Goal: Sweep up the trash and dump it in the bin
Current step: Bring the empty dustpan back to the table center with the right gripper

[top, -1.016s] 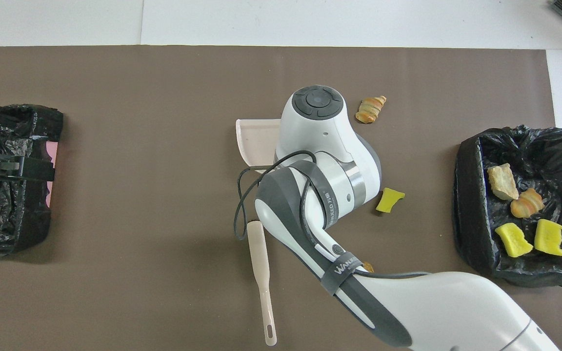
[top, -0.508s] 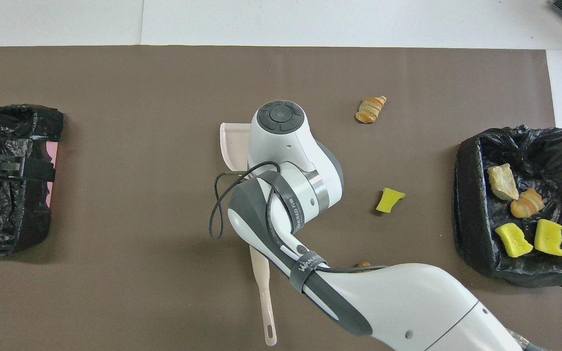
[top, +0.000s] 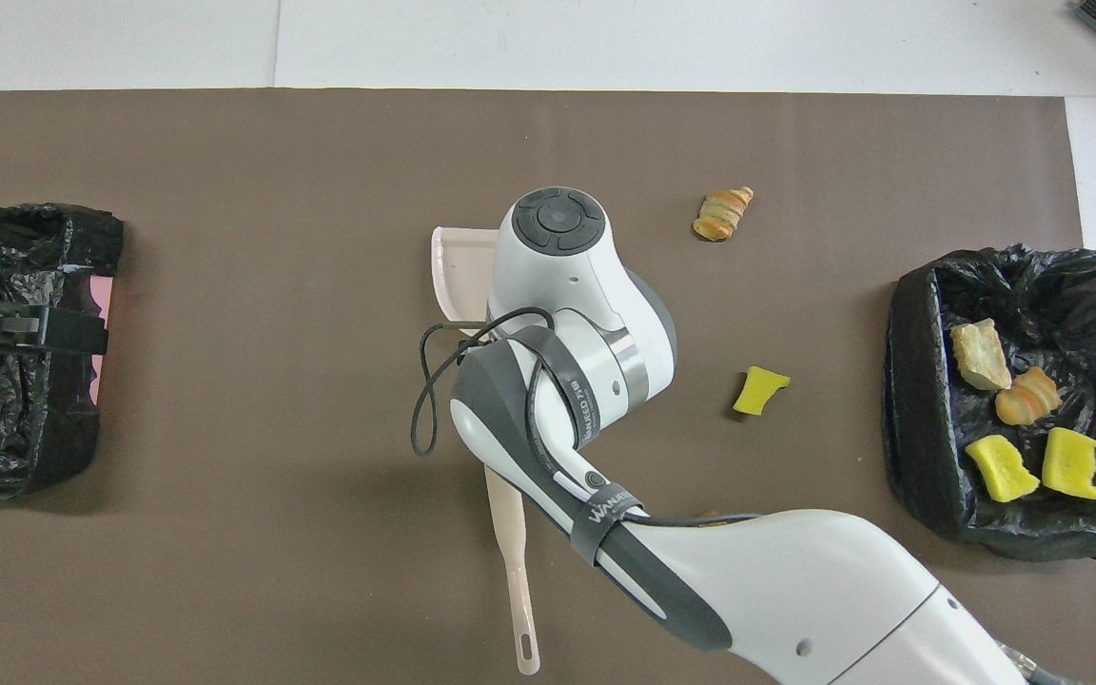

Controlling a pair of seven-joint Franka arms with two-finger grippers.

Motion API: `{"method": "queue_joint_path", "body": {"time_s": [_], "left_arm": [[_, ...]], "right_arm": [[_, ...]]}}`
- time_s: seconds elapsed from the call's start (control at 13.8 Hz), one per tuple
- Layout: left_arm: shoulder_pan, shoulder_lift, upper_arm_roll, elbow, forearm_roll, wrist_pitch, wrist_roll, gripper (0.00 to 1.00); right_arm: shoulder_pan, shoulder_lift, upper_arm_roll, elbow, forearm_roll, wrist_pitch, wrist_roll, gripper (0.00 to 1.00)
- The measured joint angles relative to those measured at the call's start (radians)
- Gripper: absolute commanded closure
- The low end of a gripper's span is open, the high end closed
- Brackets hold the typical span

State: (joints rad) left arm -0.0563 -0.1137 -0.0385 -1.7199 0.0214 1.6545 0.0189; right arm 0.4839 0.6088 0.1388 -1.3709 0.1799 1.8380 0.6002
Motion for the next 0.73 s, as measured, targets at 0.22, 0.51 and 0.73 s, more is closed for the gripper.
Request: {"method": "queue_joint_path", "body": {"time_s": [0.22,0.51,0.73], "left_arm": [[0.000,0.000,0.000,0.000,0.000,0.010,0.000,0.00],[0.000,0.010,-0.002,0.000,0.000,0.085,0.000,0.00],[0.000,0.057,-0.009,0.008,-0.011,0.132,-0.004,0.00]], "right_arm": [[0.000,-0.033,0.000,-0.003,0.000,-0.090,0.000,0.00],[0.045,-0.132,0.005,-0.116,0.004,-0.150,0.000,0.00],[0.108,-0.220,0.007,-0.243,0.006,-0.137,0.000,0.00]]}}
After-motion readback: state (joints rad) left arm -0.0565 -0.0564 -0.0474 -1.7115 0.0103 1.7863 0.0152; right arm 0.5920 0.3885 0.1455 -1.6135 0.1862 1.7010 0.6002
